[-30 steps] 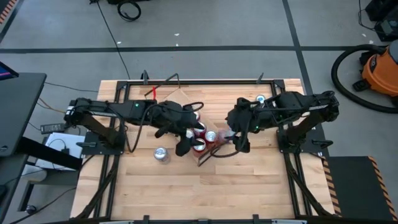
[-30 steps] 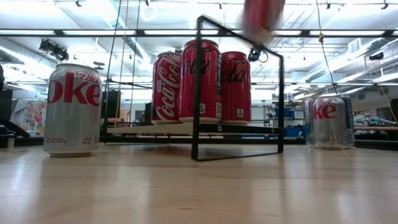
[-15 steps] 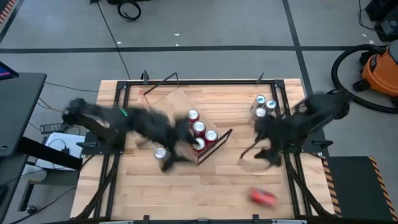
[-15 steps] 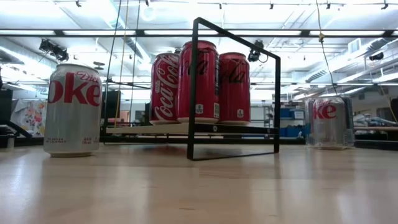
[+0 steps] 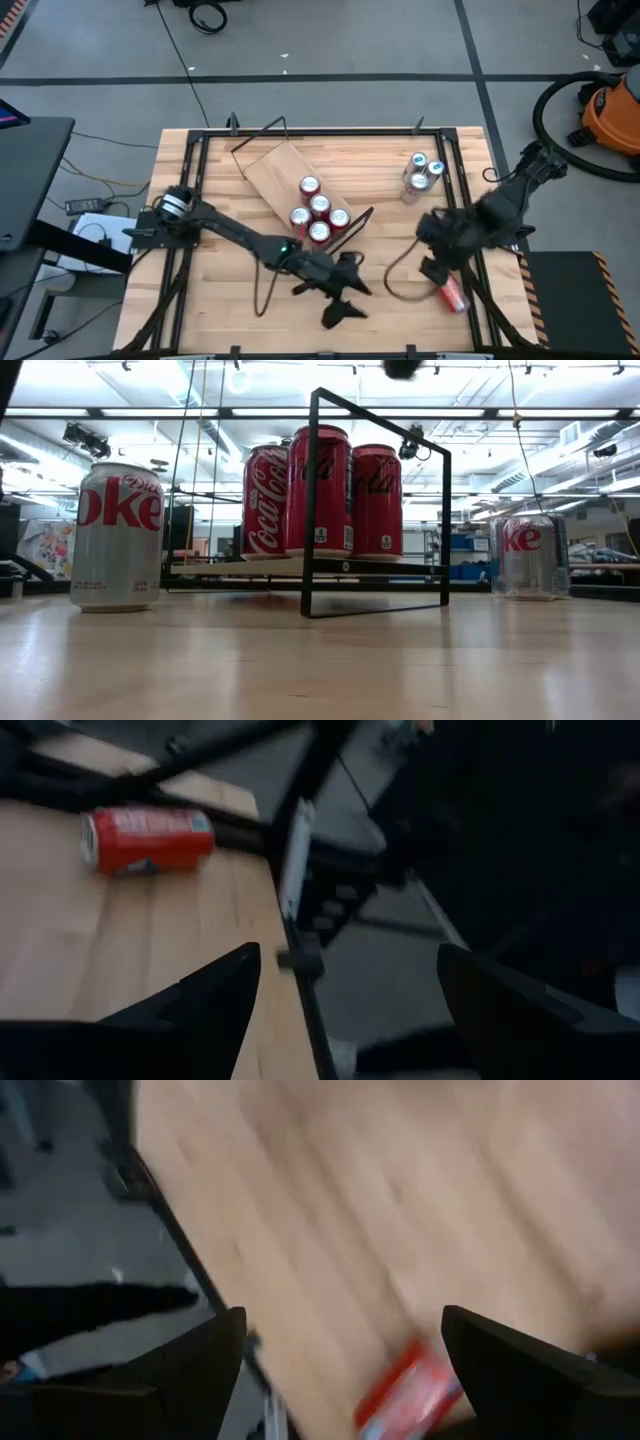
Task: Place canned beverage on shelf
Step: Put the orange soda can on the shelf aligned with the other orange soda can
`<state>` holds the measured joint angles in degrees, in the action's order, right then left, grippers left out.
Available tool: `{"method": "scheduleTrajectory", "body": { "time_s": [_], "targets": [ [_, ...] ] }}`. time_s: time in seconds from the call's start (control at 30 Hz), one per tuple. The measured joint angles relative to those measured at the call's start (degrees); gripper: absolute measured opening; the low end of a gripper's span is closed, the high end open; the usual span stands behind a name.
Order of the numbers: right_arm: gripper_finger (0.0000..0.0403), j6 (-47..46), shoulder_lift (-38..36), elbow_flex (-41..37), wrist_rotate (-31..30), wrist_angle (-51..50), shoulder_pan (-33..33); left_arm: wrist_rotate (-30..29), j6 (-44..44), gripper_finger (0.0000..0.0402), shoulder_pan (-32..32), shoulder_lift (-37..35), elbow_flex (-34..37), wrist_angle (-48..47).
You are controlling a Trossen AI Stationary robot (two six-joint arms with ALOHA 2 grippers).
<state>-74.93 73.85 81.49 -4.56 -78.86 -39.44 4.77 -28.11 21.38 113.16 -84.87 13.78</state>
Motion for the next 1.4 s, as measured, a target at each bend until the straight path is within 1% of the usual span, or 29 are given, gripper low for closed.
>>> {"method": "scheduleTrajectory", "body": {
  "time_s": [0.07, 0.1, 0.17, 0.2, 0.27, 0.33, 0.4, 0.47, 0.6, 0.77, 0.83, 0.9, 0.97, 1.13, 1.2, 1.4],
  "targets": [
    [0.0346, -6.63, -0.09, -3.74, 0.42, -3.93, -3.13, 0.22, -0.70, 0.0315, -0.95, 1.35, -1.13, -0.29],
    [0.0346, -10.19, -0.77, -5.42, 0.33, -4.90, -4.19, 0.42, -0.79, 0.0315, -1.40, 1.41, -1.16, -1.50],
    [0.0346, -18.04, -2.85, -8.59, 0.04, -4.98, -5.66, 0.39, -0.80, 0.0315, -2.39, 1.31, -1.83, -0.70],
    [0.0346, -20.86, -3.63, -10.43, 1.36, -5.23, -5.92, 0.21, -0.66, 0.0315, -2.65, 0.05, -1.85, -1.38],
    [0.0346, -25.25, -4.85, -14.10, 5.94, -4.75, -5.70, 0.01, 0.69, 0.0315, -3.49, -2.03, -2.02, -0.97],
    [0.0346, -27.49, -6.65, -17.95, 10.29, -4.48, -5.19, -0.03, 2.13, 0.0315, -4.35, -3.89, -2.13, -1.93],
    [0.0346, -27.93, -8.27, -21.97, 14.95, -1.97, -4.08, -0.26, 2.15, 0.0315, -5.25, -5.01, -2.01, -2.54],
    [0.0346, -27.55, -9.73, -25.98, 18.22, 1.64, -2.87, -0.37, 2.25, 0.0315, -6.10, -6.46, -1.83, -4.01],
    [0.0346, -28.67, -13.95, -33.38, 20.25, 9.16, -1.20, -0.32, 3.88, 0.0315, -7.29, -10.57, -2.00, -8.91],
    [0.0350, -29.44, -17.56, -39.89, 23.66, 10.64, 0.52, -0.05, 5.22, 0.0315, -8.52, -13.97, -1.84, -13.55],
    [0.0351, -28.88, -18.50, -41.79, 24.89, 10.65, 1.33, 0.03, 5.30, 0.0315, -9.14, -15.55, -1.94, -13.62],
    [0.0351, -28.42, -18.62, -42.68, 26.46, 11.18, 1.72, 0.05, 5.27, 0.0315, -9.74, -16.98, -1.91, -14.78],
    [0.0351, -28.12, -18.68, -42.17, 26.60, 11.54, 2.15, 0.05, 5.30, 0.0315, -10.34, -18.55, -1.86, -15.92],
    [0.0352, -29.94, -18.16, -43.89, 28.43, 15.10, 2.88, -0.27, 5.32, 0.0315, -12.00, -22.61, -1.92, -15.40],
    [0.0351, -31.15, -16.99, -44.23, 28.07, 17.03, 2.88, -0.45, 5.41, 0.0315, -12.36, -23.92, -1.97, -14.81],
    [0.0349, -33.76, -12.07, -44.36, 25.58, 18.35, 2.84, -0.43, 7.82, 0.0315, -13.29, -27.69, -1.89, -17.57]
  ]
}}
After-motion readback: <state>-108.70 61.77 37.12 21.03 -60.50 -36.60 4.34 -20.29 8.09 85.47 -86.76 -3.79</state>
